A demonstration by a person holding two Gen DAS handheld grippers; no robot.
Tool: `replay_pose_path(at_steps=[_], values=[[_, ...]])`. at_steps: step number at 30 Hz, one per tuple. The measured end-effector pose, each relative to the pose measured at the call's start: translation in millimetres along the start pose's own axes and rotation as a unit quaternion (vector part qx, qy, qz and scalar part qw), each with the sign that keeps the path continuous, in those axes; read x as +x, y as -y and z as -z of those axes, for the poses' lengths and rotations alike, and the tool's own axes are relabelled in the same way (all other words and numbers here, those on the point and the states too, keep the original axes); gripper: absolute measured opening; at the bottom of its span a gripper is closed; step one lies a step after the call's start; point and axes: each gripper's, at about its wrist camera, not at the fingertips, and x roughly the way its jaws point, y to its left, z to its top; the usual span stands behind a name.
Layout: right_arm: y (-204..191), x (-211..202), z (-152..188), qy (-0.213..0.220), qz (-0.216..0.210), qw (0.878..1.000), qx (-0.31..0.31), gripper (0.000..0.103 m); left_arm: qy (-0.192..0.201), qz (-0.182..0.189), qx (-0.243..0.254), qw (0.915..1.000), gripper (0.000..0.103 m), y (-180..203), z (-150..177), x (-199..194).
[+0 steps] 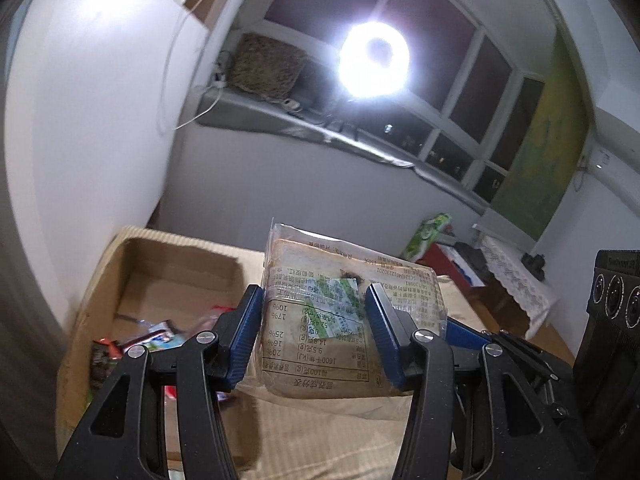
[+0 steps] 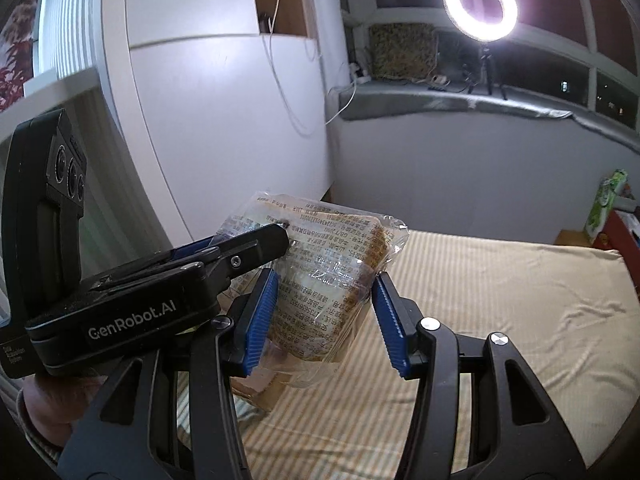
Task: Organize snacks
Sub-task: 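Lift the bread loaf with the left tool and carry it over the box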
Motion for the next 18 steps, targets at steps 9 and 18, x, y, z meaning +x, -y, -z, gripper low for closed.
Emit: replay_pose_path(at_steps=[9, 18], values=[[-27.1, 46.0, 1.0, -0.020, -0.045, 0.999, -0.017, 0.052, -0.002, -0.039, -0.022, 0.9990, 0.051, -53.0, 5.8, -3.2], [-40.8, 69.3, -4.2, -0.026, -0.088, 0.995, -0.030, 0.052, 0.012, -0.088, -0.030, 0.9956, 0.051, -76.6, 3.1, -22.2]])
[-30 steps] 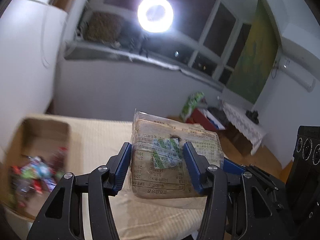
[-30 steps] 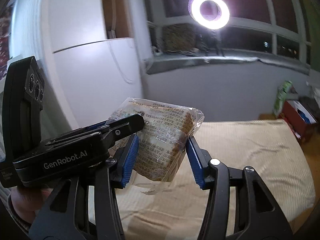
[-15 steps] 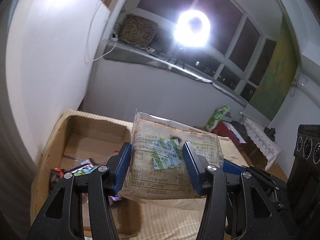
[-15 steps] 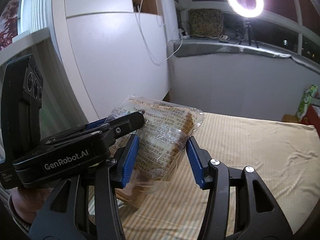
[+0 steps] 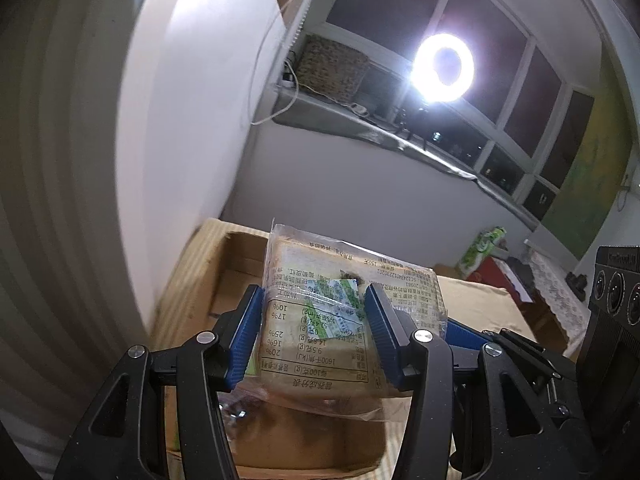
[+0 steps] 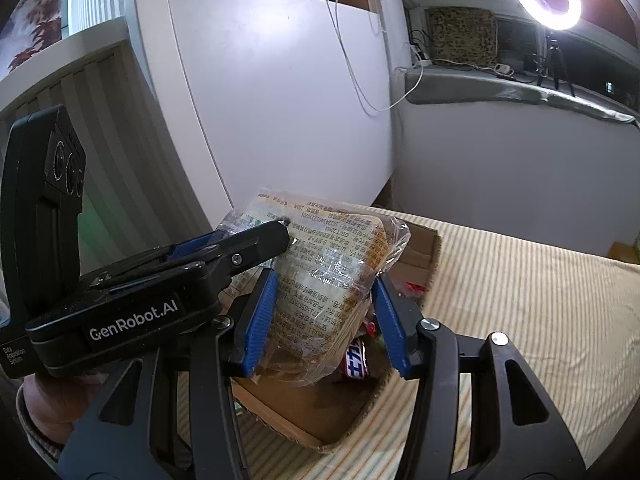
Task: Organize snacks
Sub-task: 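Lift the bread loaf with the left tool and carry it over the box, then open the left tool to drop the bread loaf into the box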
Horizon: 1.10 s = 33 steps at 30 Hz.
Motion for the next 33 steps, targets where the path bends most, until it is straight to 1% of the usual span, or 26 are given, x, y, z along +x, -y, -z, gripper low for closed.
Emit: replay_pose_path(at_steps=[3, 8, 11, 16, 18, 19, 21, 22, 23, 24, 26, 27, 29, 30, 33], values=[[0.6, 1.1, -3.2, 0.000, -0.005, 1.000, -0.005, 0.052, -0.001, -0.009, 0.008, 0.9999, 0.051, 2.1, -2.5, 1.2], [5.0, 10.5, -11.2, -0.003, -0.013, 1.000, -0.009, 0.052, 0.004, -0.029, 0.036, 0.9989, 0.051, 9.4, -13.6, 9.4], [9.1, 20.7, -11.5, -0.010, -0.025, 1.000, -0.007, 0.052, 0.002, -0.038, 0.036, 0.9986, 0.051, 4.6, -16.3, 15.7], [20.4, 40.7, 4.0, -0.029, -0.044, 0.999, 0.004, 0.052, -0.013, -0.055, 0.028, 0.9980, 0.052, -3.5, -8.2, 29.3], [26.6, 52.4, 14.0, -0.049, -0.048, 0.998, 0.007, 0.052, -0.024, -0.059, 0.028, 0.9976, 0.052, -5.8, -1.4, 36.3], [28.1, 56.8, 18.1, -0.059, -0.041, 0.997, 0.004, 0.053, -0.033, -0.062, 0.028, 0.9972, 0.052, -7.6, 3.7, 40.6], [31.6, 54.8, 27.5, -0.050, 0.006, 0.999, -0.008, 0.065, -0.045, -0.076, 0.028, 0.9957, 0.058, -12.0, 13.3, 46.2], [32.5, 49.7, 30.8, -0.040, 0.023, 0.999, -0.012, 0.077, -0.046, -0.093, 0.031, 0.9941, 0.066, -14.4, 18.8, 46.0], [32.9, 42.9, 33.8, -0.026, 0.031, 0.999, -0.012, 0.084, -0.043, -0.113, 0.031, 0.9922, 0.069, -16.5, 21.8, 42.9], [33.1, 33.3, 37.1, -0.008, 0.035, 0.999, -0.010, 0.085, -0.031, -0.131, 0.032, 0.9904, 0.069, -17.7, 25.7, 34.7], [30.0, 22.4, 39.4, 0.009, 0.046, 0.999, -0.017, 0.085, -0.013, -0.140, 0.041, 0.9892, 0.074, -14.9, 29.3, 20.2], [26.1, 15.0, 40.5, 0.018, 0.063, 0.997, -0.028, 0.087, -0.002, -0.148, 0.049, 0.9879, 0.075, -12.6, 30.1, 11.9], [17.9, 3.8, 40.2, 0.031, 0.091, 0.994, -0.046, 0.102, 0.023, -0.162, 0.065, 0.9844, 0.076, -5.5, 30.1, -6.6], [11.3, -4.5, 40.2, 0.040, 0.104, 0.992, -0.057, 0.103, 0.035, -0.166, 0.072, 0.9828, 0.076, -2.0, 30.1, -16.1], [-3.5, -18.3, 36.5, 0.048, 0.124, 0.988, -0.080, 0.103, 0.074, -0.179, 0.090, 0.9770, 0.078, 8.6, 29.6, -47.6]])
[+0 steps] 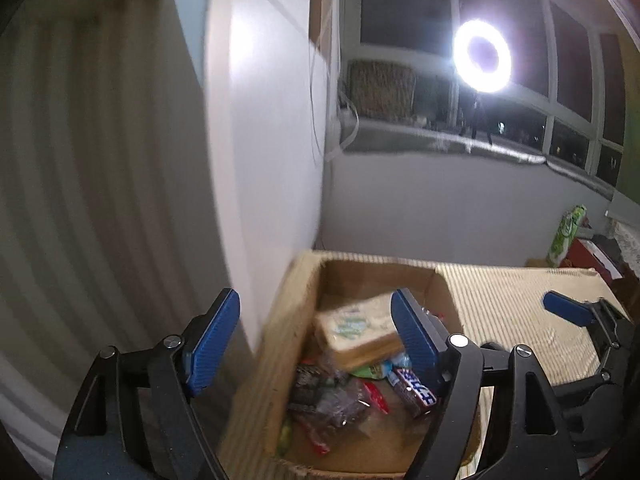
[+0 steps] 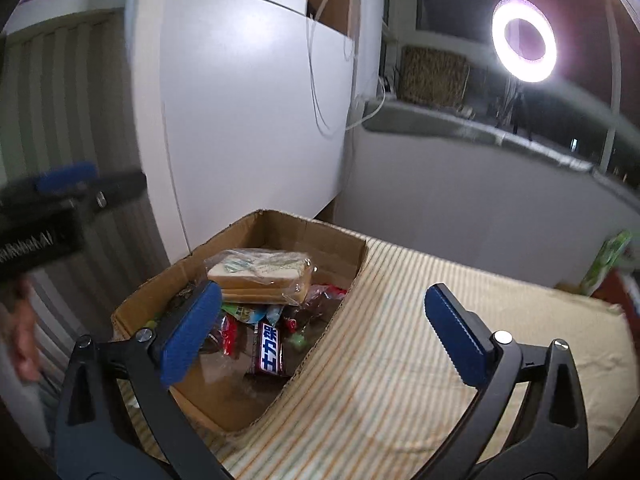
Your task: Organize snacks
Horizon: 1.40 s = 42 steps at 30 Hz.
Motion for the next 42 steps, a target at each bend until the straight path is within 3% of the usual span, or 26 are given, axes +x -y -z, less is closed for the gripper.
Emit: replay_pose_path(at_steps=[6, 15, 17, 19, 23, 31, 36, 42], values=[[-14.5, -26.4, -3.2, 0.015, 0.029, 0.999, -0.007, 0.103, 0.052, -0.010, 0.002, 0.9986, 0.083, -12.5, -7.6, -50.4], [-7.2, -53.6, 10.7, 0.025, 0.038, 0.999, 0.014, 0.103, 0.068, -0.011, 0.001, 0.9976, 0.084, -9.7, -11.3, -77.3], [0.7, -61.4, 17.5, 0.025, 0.041, 0.999, 0.020, 0.103, 0.059, -0.011, -0.001, 0.9982, 0.096, -3.6, -9.4, -78.3], [14.0, -71.0, 26.3, 0.027, 0.047, 0.998, 0.030, 0.103, 0.056, -0.001, 0.001, 0.9984, 0.102, 8.4, -4.7, -81.5], [54.1, -91.6, 48.4, 0.024, 0.070, 0.995, 0.061, 0.103, 0.050, 0.008, 0.013, 0.9986, 0.102, 43.1, 6.4, -86.0], [142.1, -171.2, 83.0, 0.039, 0.183, 0.976, 0.110, 0.103, 0.032, 0.066, 0.057, 0.9956, 0.102, 145.0, 29.5, -91.6], [148.1, -202.7, 75.3, 0.064, 0.199, 0.972, 0.111, 0.103, 0.042, 0.097, 0.082, 0.9910, 0.102, 175.8, 32.2, -108.2], [133.1, -202.8, 65.4, 0.071, 0.191, 0.974, 0.096, 0.103, 0.049, 0.099, 0.085, 0.9902, 0.102, 170.7, 30.1, -116.4]])
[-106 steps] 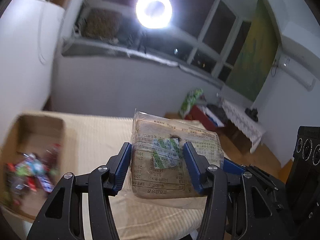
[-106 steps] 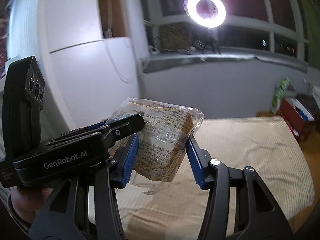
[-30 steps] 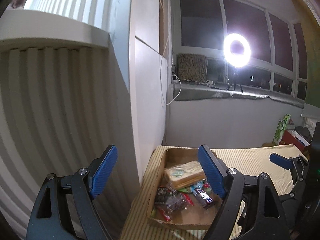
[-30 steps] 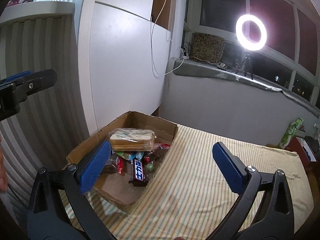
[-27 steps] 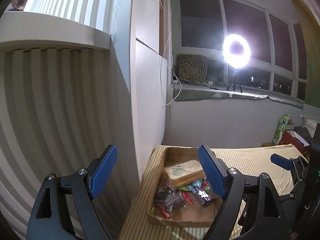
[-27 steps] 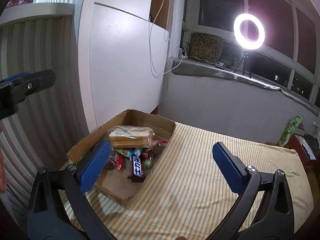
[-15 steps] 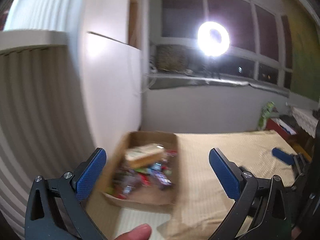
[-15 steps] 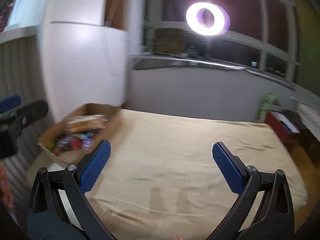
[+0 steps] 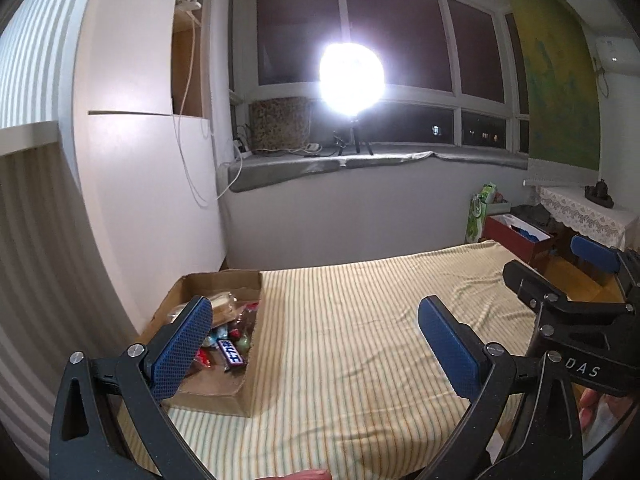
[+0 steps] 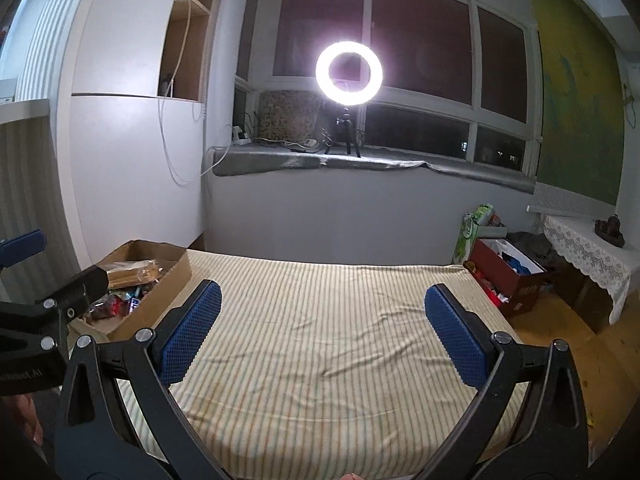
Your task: Organize snacks
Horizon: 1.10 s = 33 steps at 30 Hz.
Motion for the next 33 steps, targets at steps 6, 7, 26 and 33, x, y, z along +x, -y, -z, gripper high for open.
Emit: replay_pose_path(at_steps=[6, 7, 26, 33], values=[[-11.4, -0.5, 0.1, -0.003, -0.009, 1.000, -0.013, 0.103, 0.002, -0.009, -0.015, 0.9998, 0.102, -15.1, 1.3, -5.5], [-13.2, -0.2, 0.1, -0.004, -0.011, 1.000, -0.015, 0.103, 0.002, -0.011, -0.016, 0.9998, 0.102, -16.2, 1.5, -6.1], [-14.7, 1.3, 1.4, -0.005, -0.012, 1.000, -0.015, 0.103, 0.001, -0.010, -0.028, 0.9995, 0.102, -25.0, 1.8, -11.4], [-13.6, 0.3, 2.5, -0.004, -0.012, 1.000, -0.015, 0.103, 0.000, -0.009, -0.030, 0.9995, 0.102, -24.4, 2.2, -11.9]])
